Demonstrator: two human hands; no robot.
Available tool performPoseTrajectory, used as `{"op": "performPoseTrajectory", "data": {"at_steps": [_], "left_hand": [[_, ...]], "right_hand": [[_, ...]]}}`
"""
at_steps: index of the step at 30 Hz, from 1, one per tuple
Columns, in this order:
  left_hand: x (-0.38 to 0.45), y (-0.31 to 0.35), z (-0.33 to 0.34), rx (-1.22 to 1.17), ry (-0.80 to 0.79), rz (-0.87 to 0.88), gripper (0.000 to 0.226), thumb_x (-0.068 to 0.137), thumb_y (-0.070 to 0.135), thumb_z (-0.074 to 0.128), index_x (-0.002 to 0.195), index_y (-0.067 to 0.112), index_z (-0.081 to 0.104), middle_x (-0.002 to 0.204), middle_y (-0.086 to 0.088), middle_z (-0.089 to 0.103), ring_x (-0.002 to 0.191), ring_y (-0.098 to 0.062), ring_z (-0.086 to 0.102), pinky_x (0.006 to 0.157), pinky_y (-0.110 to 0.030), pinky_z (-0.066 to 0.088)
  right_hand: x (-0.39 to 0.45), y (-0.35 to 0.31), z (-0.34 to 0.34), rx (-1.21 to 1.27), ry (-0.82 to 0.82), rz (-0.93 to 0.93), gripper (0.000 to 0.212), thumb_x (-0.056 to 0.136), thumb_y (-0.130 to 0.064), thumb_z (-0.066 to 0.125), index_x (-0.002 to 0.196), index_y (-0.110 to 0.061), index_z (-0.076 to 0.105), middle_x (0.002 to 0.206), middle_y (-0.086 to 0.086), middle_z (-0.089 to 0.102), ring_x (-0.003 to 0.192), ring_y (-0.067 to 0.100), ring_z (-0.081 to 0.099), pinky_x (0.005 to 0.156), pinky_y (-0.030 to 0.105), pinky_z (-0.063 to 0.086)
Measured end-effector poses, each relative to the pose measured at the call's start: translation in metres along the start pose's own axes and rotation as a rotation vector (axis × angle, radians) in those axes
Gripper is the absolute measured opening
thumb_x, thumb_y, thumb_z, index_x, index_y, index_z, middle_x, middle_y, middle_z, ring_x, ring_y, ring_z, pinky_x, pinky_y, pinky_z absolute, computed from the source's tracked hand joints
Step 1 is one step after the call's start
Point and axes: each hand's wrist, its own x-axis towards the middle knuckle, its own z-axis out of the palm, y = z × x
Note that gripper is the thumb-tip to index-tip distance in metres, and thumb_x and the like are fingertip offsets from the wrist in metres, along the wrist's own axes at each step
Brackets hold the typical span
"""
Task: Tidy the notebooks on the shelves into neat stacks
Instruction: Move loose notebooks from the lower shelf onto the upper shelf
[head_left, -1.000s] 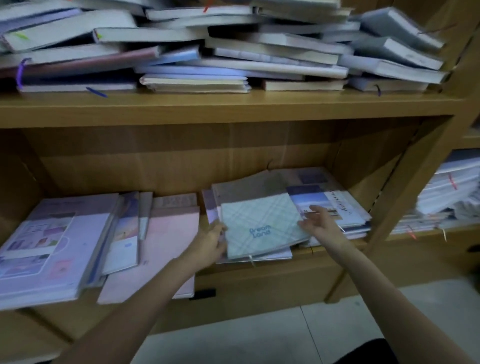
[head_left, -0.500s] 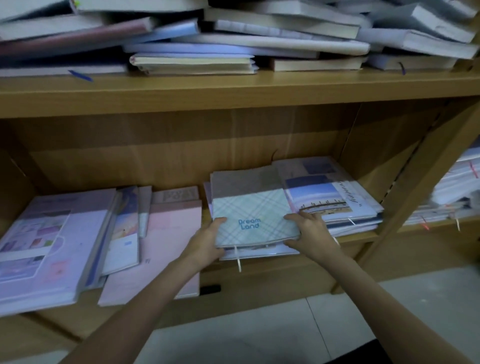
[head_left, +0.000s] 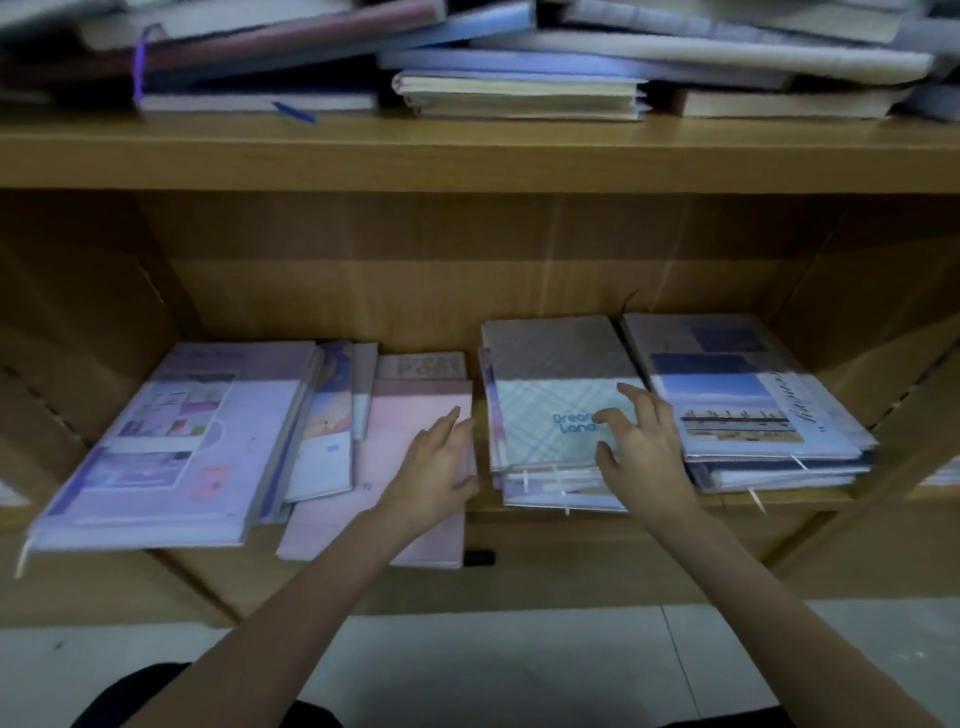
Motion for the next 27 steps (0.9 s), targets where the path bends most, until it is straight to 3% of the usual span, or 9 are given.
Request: {"op": "performPoseTrajectory", "data": {"at_steps": [2,4,8,10,12,16,20,23,27], "left_hand": [[-0.021,-0.024,-0.013,0.206,-0.007,-0.022,0.066,0.091,0.026,0.055,0.146,0.016,0.022,0.156,-0.006,0.011,0.144,-0.023,0.01,0.116,-0.033,0.004],[-0.042,-0.045,-0.027,0.362,-0.038,-0.007,0.067,0.079,0.024,0.069,0.138,0.009,0.04,0.149,-0.014,0.031,0.139,-0.033,0.028,0.113,-0.047,0.017],[-0.076,-0.08,-0.048,0.644,-0.024,-0.059,0.07,0.035,0.03,0.092,0.098,0.008,0.069,0.111,-0.017,0.066,0.104,-0.039,0.063,0.077,-0.062,0.047],[-0.091,-0.085,-0.059,0.738,-0.054,-0.109,0.065,0.026,0.036,0.092,0.083,0.011,0.073,0.106,-0.016,0.068,0.101,-0.038,0.064,0.077,-0.062,0.047],[-0.105,-0.095,-0.062,0.752,-0.069,-0.131,0.06,0.021,0.035,0.092,0.073,0.012,0.072,0.104,-0.016,0.069,0.101,-0.038,0.064,0.077,-0.063,0.046],[-0.119,-0.103,-0.067,0.739,-0.106,-0.168,0.057,0.033,0.034,0.091,0.081,0.009,0.072,0.115,-0.019,0.065,0.118,-0.038,0.054,0.085,-0.059,0.046],[-0.113,-0.099,-0.07,0.616,-0.186,-0.222,0.043,0.095,0.026,0.044,0.135,0.011,0.039,0.156,-0.013,0.008,0.143,-0.029,-0.013,0.114,-0.051,-0.001],[-0.109,-0.105,-0.073,0.575,-0.185,-0.245,0.038,0.098,0.018,0.035,0.135,0.014,0.038,0.157,-0.003,0.008,0.144,-0.022,-0.011,0.115,-0.046,0.0],[-0.103,-0.101,-0.079,0.428,-0.201,-0.326,0.037,0.098,0.021,0.039,0.133,0.015,0.042,0.156,-0.002,0.017,0.145,-0.019,-0.009,0.115,-0.048,0.003]], "right_hand": [[-0.004,-0.022,0.012,0.106,-0.025,-0.117,0.032,0.061,0.0,0.081,0.09,-0.002,0.068,0.118,0.028,0.056,0.108,0.046,0.053,0.084,0.054,0.049],[-0.01,-0.051,0.026,0.197,-0.1,-0.256,0.028,0.064,-0.01,0.081,0.088,-0.005,0.067,0.12,0.025,0.055,0.11,0.042,0.052,0.087,0.052,0.05],[-0.024,-0.113,0.048,0.044,-0.448,-0.441,0.063,0.073,-0.05,0.069,0.12,-0.009,0.059,0.141,0.019,0.04,0.133,0.032,0.035,0.112,0.055,0.023],[-0.032,-0.131,0.064,-0.164,-0.472,-0.509,0.09,0.043,-0.061,0.083,0.113,-0.007,0.065,0.126,0.021,0.056,0.118,0.034,0.055,0.103,0.059,0.029],[-0.042,-0.144,0.08,-0.23,-0.493,-0.477,0.099,0.016,-0.049,0.09,0.101,0.0,0.071,0.106,0.021,0.068,0.097,0.035,0.067,0.086,0.053,0.047],[-0.051,-0.156,0.085,-0.279,-0.396,-0.513,0.069,0.024,-0.012,0.091,0.089,0.006,0.072,0.089,0.024,0.07,0.082,0.035,0.07,0.067,0.042,0.058],[-0.03,-0.151,0.058,-0.255,-0.206,-0.725,0.033,0.045,-0.007,0.074,0.078,-0.005,0.071,0.072,0.012,0.067,0.067,0.026,0.067,0.06,0.031,0.057],[0.008,-0.145,0.02,-0.159,-0.005,-0.864,0.033,0.066,-0.01,0.04,0.075,-0.009,0.071,0.073,0.008,0.069,0.069,0.025,0.067,0.064,0.028,0.056],[0.04,-0.122,-0.043,-0.126,0.329,-0.961,0.038,0.073,-0.003,0.04,0.088,-0.006,0.075,0.092,0.011,0.073,0.084,0.024,0.07,0.077,0.037,0.057]]}}
